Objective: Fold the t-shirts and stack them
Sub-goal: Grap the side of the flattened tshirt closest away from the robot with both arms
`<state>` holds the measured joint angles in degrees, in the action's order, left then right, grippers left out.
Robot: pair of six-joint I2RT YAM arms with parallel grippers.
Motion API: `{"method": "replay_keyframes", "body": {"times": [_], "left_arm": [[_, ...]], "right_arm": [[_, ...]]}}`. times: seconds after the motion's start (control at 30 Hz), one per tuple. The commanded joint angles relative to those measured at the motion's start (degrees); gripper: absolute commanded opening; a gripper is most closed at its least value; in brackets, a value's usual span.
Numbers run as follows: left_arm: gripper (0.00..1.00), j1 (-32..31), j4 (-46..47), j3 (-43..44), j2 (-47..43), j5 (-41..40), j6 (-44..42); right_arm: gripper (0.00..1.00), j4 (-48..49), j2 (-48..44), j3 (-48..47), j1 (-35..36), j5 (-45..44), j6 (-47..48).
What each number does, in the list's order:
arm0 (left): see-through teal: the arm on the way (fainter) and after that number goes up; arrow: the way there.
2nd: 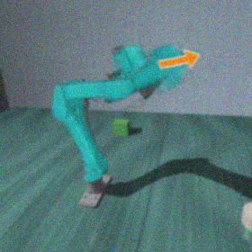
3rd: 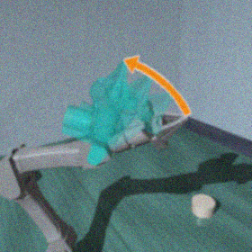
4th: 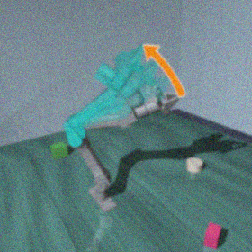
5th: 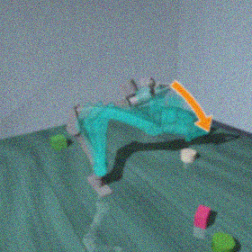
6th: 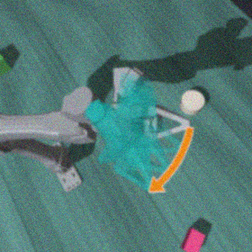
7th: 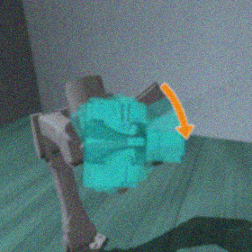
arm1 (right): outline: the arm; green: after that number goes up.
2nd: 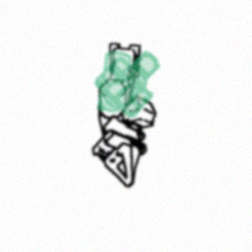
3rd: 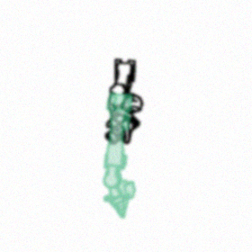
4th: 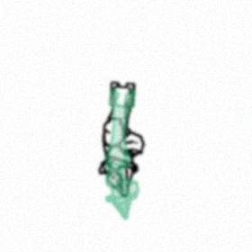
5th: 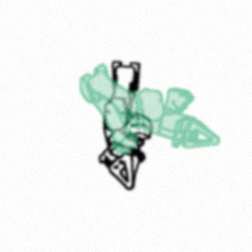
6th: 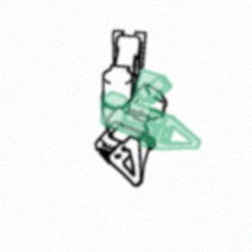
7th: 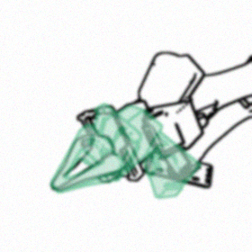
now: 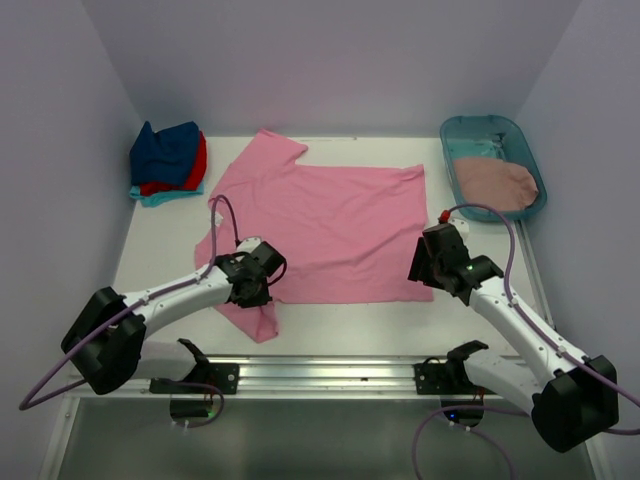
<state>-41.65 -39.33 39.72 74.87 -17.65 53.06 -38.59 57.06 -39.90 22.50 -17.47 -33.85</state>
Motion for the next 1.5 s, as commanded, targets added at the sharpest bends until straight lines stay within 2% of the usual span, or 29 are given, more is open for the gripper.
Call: {"method": "replay_keyframes", "body": {"times": [0.0,0.33,0.43,0.47,0.6,0.8,0.93,1.07,1.2,1.33,1.47], "left_arm": [[0.14,-0.3,0.8,0.1,-1.8,-2.2,1.3],[0.14,-0.2,1.4,-0.3,-1.0,-3.1,1.4],[0.06,-0.3,1.8,-0.6,-0.5,-3.1,1.6],[0.0,-0.2,2.0,-0.9,-0.5,-3.0,1.6],[0.0,-0.2,2.2,-1.1,-1.0,-3.3,1.8],[0.0,-0.4,-1.7,1.1,-5.3,-3.1,2.0],[0.0,-1.6,-7.6,2.8,-12.0,-3.5,3.5],[0.0,-1.8,-11.7,3.2,-17.4,-2.9,4.5],[0.0,-1.9,-15.9,3.2,-24.0,-2.8,5.5],[0.0,-1.9,-18.4,2.6,-30.8,-4.7,6.4],[0.0,-1.9,-20.5,3.9,-33.6,-6.0,6.6]], "right_arm": [[0.66,1.0,0.6,0.3,0.2,-0.7,0.0],[0.66,1.1,1.0,0.3,0.2,-0.5,0.2],[0.65,1.1,0.9,0.4,0.3,-0.5,0.2],[0.65,1.1,0.9,0.4,0.2,-0.5,0.2],[0.65,1.1,0.9,0.4,0.2,-0.5,0.2],[0.65,0.4,1.0,0.3,0.2,-1.3,-0.3],[0.66,-1.0,1.6,0.2,0.2,-4.2,-1.9],[0.67,-5.6,6.6,-1.1,0.2,-7.3,-9.8],[0.67,-4.9,10.4,2.0,0.2,-5.8,-15.0],[0.66,-4.3,8.0,5.5,0.2,-6.5,-21.6],[0.66,-5.4,3.6,8.1,0.3,-7.1,-27.9]]}}
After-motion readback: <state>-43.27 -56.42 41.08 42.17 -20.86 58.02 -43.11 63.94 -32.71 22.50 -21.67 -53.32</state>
